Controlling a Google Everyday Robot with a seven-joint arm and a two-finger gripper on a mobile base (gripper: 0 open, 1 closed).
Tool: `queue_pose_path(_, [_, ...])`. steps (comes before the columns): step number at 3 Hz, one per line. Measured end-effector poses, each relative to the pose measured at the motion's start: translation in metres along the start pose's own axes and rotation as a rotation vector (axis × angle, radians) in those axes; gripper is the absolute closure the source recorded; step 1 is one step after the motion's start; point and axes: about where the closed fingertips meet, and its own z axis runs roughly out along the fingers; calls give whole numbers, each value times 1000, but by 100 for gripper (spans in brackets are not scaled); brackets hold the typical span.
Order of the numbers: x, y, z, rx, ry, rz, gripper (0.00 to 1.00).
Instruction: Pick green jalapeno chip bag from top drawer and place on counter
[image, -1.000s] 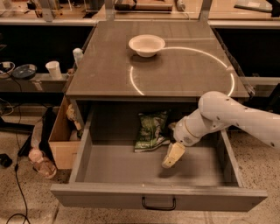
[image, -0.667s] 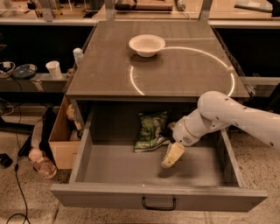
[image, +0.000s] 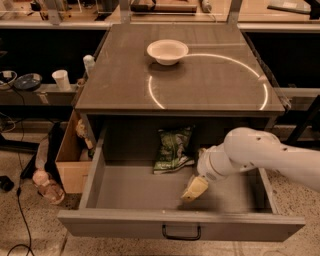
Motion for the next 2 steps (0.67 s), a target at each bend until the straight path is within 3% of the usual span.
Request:
queue_pose_path(1, [17,16,14,11,7,74,0])
queue_pose_path(2, [16,16,15,10,7,74,0])
